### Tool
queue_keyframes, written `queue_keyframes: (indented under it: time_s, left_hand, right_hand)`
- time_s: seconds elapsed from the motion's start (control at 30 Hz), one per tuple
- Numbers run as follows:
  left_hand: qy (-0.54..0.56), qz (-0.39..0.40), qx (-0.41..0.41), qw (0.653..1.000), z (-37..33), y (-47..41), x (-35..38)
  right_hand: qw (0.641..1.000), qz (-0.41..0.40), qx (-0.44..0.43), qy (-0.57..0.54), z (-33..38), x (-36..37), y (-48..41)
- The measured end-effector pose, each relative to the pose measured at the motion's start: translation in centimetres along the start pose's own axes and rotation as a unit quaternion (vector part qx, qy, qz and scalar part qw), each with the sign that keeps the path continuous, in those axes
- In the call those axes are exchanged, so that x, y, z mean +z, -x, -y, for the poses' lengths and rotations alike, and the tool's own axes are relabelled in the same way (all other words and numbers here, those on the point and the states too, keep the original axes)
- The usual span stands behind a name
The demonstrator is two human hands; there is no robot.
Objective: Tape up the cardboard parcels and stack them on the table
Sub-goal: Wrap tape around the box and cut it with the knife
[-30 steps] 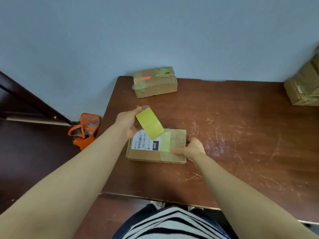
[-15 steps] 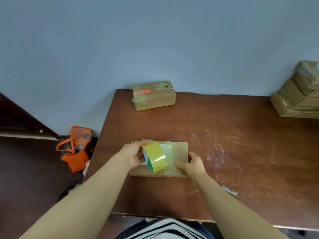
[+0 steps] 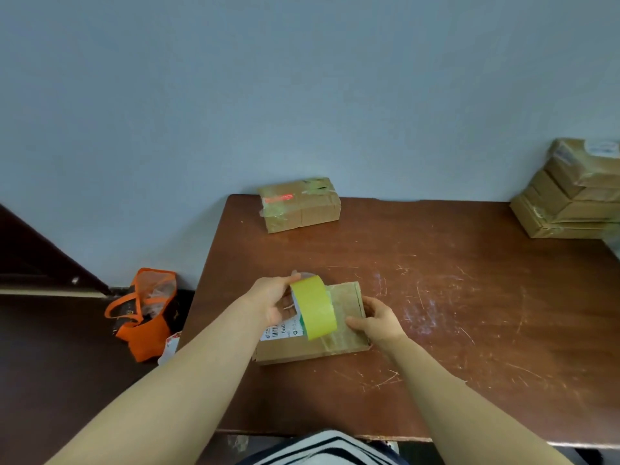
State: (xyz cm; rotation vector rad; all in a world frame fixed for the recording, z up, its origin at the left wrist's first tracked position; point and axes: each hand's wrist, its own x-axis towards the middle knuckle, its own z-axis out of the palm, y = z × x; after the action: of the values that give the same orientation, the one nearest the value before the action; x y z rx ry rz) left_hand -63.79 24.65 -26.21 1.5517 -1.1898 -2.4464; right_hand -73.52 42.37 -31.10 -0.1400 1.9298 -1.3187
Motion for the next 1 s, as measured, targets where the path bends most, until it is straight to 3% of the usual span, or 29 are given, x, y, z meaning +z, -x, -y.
queue_keyframes:
  time_s: [0.07, 0.13, 0.2, 0.3, 0.43, 0.53, 0.63, 0.83, 0.93, 1.0]
  left_hand:
    - [-0.009, 0.005, 0.007, 1.000, 0.0, 0.1, 1.0]
    - [-0.021, 0.011, 0.011, 1.000, 0.0, 0.0, 1.9]
    - [-0.025, 0.012, 0.007, 1.000, 0.0, -0.2, 3.0]
    - [-0.018, 0.014, -0.001, 1.000, -0.3, -0.7, 4.7]
    - [-0.050, -0.001, 0.010, 0.999, -0.2, -1.8, 6.7]
    - [-0.102, -0.036, 0.054, 0.993, -0.2, -2.9, 7.7]
    - [-0.082, -0.078, 0.087, 0.990, -1.7, -3.8, 8.1]
    - [-0.147, -0.059, 0.121, 0.980, -0.7, -4.3, 9.0]
    - [-0.235, -0.053, 0.175, 0.955, 0.6, -5.1, 8.2]
    - [-0.341, -0.053, 0.217, 0.913, 1.1, -5.6, 7.7]
  right_hand:
    - [0.995, -0.073, -0.053, 0.033, 0.1, 0.5, 0.4]
    - [0.986, -0.131, -0.087, -0.048, 0.6, 0.7, 1.6]
    - [0.979, -0.110, -0.125, -0.121, 1.1, 0.6, 3.1]
    - [0.980, -0.029, -0.185, -0.073, 1.1, 0.2, 4.7]
    - [0.989, 0.027, -0.144, -0.020, 1.6, -0.3, 5.3]
    - [0.987, -0.037, -0.154, -0.026, 2.7, -0.9, 5.6]
    - [0.982, -0.105, -0.157, -0.010, 3.0, -1.0, 6.3]
    - [0.982, -0.149, -0.111, -0.020, 2.0, -1.3, 7.8]
    - [0.980, -0.155, -0.120, 0.028, 1.5, -0.9, 8.6]
    - [0.976, -0.163, -0.135, 0.052, 1.3, -0.2, 9.0]
